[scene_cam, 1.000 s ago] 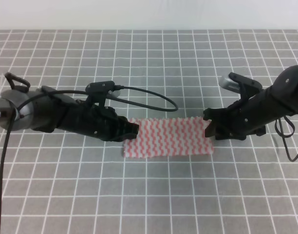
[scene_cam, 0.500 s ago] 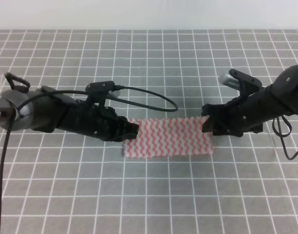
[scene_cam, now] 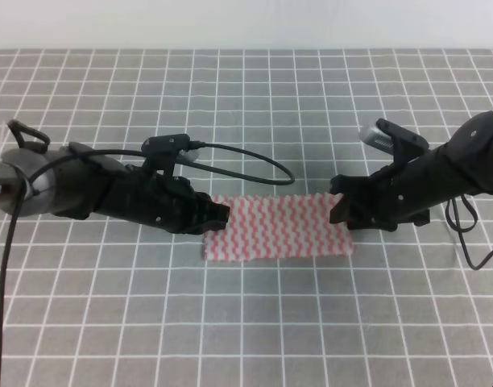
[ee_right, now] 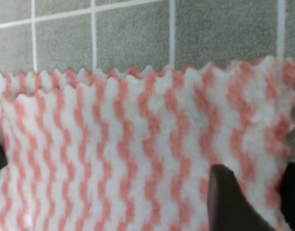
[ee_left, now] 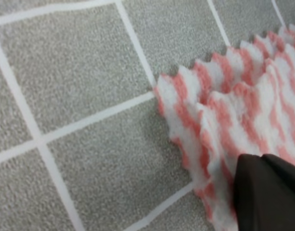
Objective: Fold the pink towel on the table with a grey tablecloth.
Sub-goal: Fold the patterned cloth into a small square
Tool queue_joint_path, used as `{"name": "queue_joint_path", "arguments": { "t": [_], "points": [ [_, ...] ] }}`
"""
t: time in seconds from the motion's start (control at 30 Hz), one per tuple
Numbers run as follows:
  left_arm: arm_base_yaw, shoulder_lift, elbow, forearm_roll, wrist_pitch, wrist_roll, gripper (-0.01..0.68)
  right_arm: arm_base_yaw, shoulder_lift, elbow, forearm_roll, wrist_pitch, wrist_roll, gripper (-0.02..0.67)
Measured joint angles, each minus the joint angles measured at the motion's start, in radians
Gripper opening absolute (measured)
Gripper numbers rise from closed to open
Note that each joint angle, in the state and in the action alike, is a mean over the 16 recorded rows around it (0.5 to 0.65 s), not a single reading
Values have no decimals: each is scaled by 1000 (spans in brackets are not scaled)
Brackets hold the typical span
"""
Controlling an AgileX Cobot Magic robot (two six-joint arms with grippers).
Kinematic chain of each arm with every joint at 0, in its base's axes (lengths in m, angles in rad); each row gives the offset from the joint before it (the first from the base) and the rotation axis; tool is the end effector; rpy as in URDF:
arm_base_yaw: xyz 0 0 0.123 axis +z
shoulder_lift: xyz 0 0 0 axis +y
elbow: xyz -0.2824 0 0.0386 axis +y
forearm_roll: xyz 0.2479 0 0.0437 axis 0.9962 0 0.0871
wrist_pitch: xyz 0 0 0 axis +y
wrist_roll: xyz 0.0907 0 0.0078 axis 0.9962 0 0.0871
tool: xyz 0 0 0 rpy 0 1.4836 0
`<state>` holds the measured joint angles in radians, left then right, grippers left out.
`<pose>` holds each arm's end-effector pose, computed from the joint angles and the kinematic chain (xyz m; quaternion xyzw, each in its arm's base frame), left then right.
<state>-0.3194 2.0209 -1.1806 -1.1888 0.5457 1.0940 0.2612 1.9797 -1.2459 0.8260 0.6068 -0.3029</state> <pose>0.3662 -0.1674 0.1389 0.2023 0.9066 -0.2843 0.2373 0.3760 0.1401 0.1601 0.0262 0.9492 0.2750 0.1505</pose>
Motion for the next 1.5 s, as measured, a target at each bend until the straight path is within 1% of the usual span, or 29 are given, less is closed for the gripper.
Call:
{"name": "queue_joint_path", "arguments": {
  "t": [1.5],
  "points": [
    [0,-1,4,10,3,4,0,1,1,0,-7,27,-12,9]
  ]
}}
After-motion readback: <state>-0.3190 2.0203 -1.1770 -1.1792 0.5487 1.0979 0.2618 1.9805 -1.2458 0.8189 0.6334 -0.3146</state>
